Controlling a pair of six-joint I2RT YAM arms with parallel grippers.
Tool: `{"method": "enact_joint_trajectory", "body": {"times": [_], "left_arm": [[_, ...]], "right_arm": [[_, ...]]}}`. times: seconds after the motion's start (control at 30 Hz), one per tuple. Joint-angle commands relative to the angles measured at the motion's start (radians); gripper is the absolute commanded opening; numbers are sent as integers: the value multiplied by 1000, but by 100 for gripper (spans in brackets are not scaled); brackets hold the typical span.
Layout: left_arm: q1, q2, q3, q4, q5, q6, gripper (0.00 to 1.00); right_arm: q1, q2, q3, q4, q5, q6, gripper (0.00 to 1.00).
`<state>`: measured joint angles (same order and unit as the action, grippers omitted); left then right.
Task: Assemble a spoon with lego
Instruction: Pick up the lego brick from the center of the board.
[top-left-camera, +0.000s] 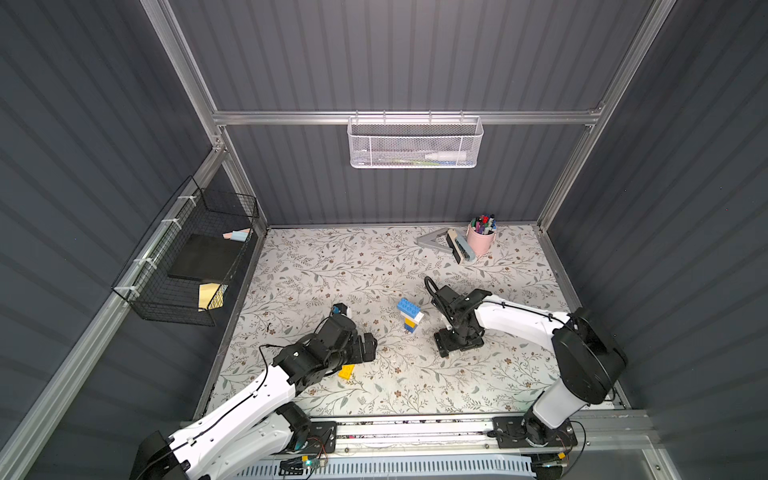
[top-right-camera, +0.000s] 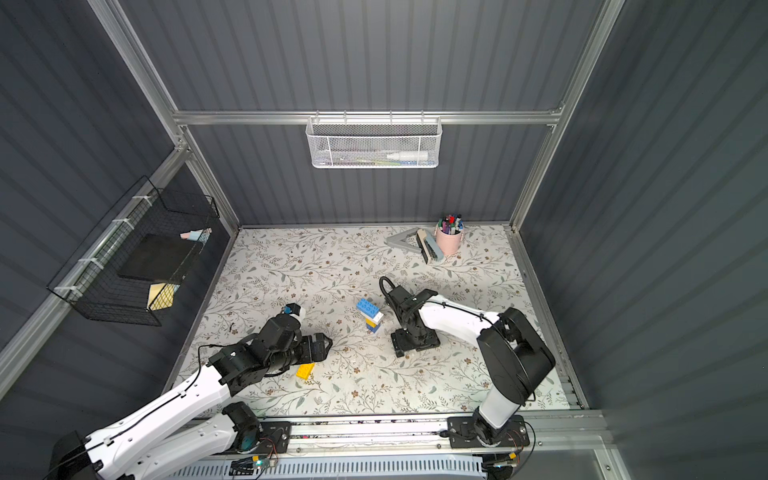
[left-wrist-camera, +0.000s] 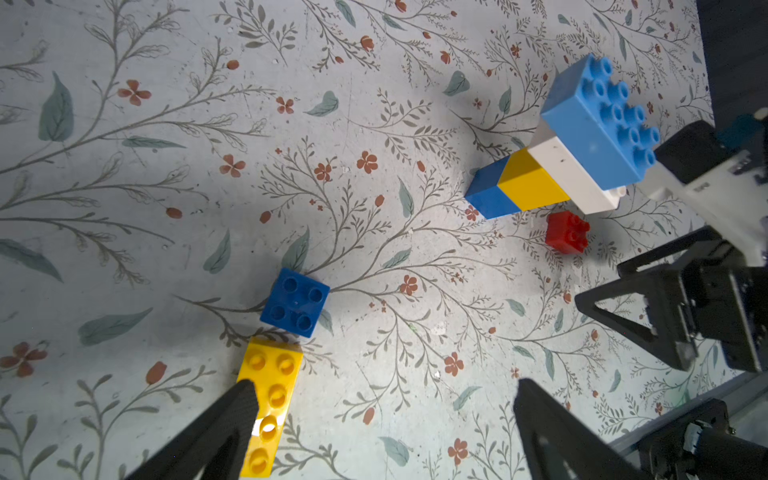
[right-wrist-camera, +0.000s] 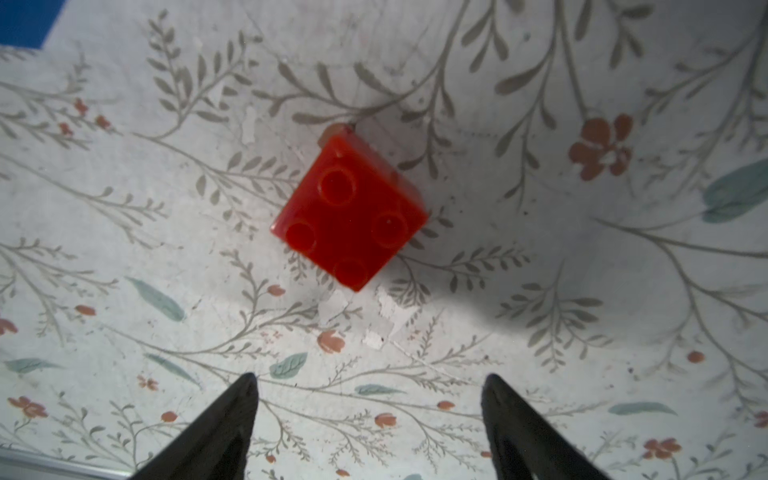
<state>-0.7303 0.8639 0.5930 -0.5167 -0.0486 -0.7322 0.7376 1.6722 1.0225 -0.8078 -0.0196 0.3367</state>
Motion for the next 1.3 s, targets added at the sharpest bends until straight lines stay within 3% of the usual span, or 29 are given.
{"method": "enact_joint_trajectory", "body": {"times": [0.0, 0.43, 0.73, 1.27], "left_arm": [[6, -19, -11, -25, -5, -13, 99], [6, -20, -10, -40, -10, -14, 99], [6, -12, -14, -31, -9, -13, 99], [8, -18, -14, -39, -9, -10, 99]], "right_arm": [[-4, 46, 42, 7, 65, 0, 84], [-61, 136, 143, 17, 107, -65, 75], [-69, 154, 156, 46, 41, -122, 55], [-69, 172, 152, 57, 23, -154, 47]]}}
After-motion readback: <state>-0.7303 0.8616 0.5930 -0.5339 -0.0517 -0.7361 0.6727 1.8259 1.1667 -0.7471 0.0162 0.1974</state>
